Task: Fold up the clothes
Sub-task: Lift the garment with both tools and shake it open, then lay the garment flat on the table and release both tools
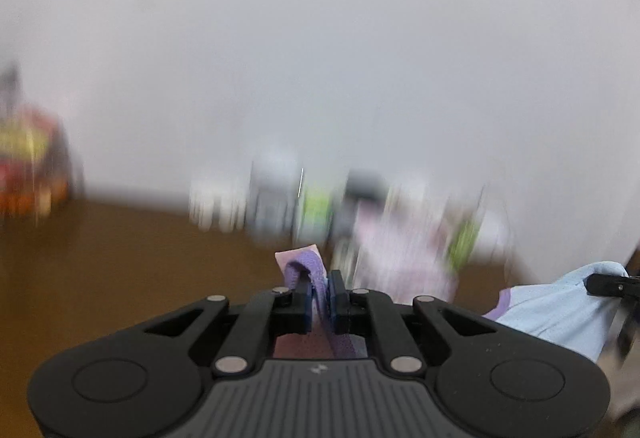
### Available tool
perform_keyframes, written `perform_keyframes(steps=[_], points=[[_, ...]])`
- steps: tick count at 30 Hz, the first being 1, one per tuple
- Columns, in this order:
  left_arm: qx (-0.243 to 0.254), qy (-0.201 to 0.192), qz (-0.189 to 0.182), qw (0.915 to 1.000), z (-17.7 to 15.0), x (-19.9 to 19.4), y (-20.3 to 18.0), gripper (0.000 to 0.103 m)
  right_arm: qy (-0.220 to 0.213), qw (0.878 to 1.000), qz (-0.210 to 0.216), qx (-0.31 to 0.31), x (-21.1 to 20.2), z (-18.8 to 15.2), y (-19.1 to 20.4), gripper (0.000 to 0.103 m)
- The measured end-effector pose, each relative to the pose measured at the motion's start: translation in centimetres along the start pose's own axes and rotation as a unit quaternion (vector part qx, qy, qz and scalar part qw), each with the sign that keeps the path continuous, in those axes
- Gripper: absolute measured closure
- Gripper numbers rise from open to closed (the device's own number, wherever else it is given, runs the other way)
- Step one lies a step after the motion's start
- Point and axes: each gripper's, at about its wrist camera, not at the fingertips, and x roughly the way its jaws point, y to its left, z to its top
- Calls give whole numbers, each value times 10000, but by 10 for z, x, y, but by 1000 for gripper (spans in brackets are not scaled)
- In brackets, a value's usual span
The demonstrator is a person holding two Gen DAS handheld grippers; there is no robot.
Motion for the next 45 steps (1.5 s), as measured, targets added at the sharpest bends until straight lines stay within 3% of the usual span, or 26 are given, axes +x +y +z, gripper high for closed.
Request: perform_keyframes(steps=[3,5,7,11,15,17,19,21,22,23,27,28,31,37,39,41,45], points=[[205,-990,-119,9948,43,-53,-7,97,-832,9949,-176,-537,-42,54,26,98],[485,-1183,-82,9918,46,-84,-8,96,-1209,9874,-201,-999,-74,66,48,98],[771,-1233,-39,9894,38,-112,-6,96,-1262,9830,28,-1330,-96,55,64,98],[1021,-427,14,9939,-33,-122,15,96,-512,9846,554,-1574,-88,-16,76,98],[672,554,-36,9962,-136,-111,50,96,813,9897,890,-772,-37,-120,58,97],[372,851,-250,9954,-177,-119,66,96,1402,9830,1130,-347,-21,-170,55,97],[168,970,-261,9948,-199,-130,74,96,1770,9758,1282,-99,-13,-207,57,97],[11,1051,-267,9941,-211,-140,79,92,1893,9722,1376,-2,-16,-224,63,82],[-34,1088,-224,9938,-212,-142,83,88,1884,9722,1392,-52,-21,-226,66,72],[-79,1125,-182,9935,-212,-144,86,85,1872,9721,1407,-103,-25,-227,69,50],[-213,1199,-131,9925,-207,-161,100,55,1522,9786,1310,-454,-50,-212,72,35],[-219,1210,-152,9923,-204,-162,101,53,1470,9798,1277,-457,-52,-209,70,33],[-162,1320,-189,9909,-202,-159,96,43,1377,9831,1116,-448,-53,-205,64,33],[49,1524,-27,9883,-190,-130,85,42,1433,9817,1112,-587,-23,-200,71,37],[87,1607,238,9867,-189,-120,84,42,1485,9802,1173,-583,-4,-195,75,48],[74,1640,227,9862,-190,-114,84,42,1593,9767,1341,-522,14,-189,80,58],[46,1705,205,9851,-192,-103,83,44,1858,9737,1222,-487,50,-184,87,59]])
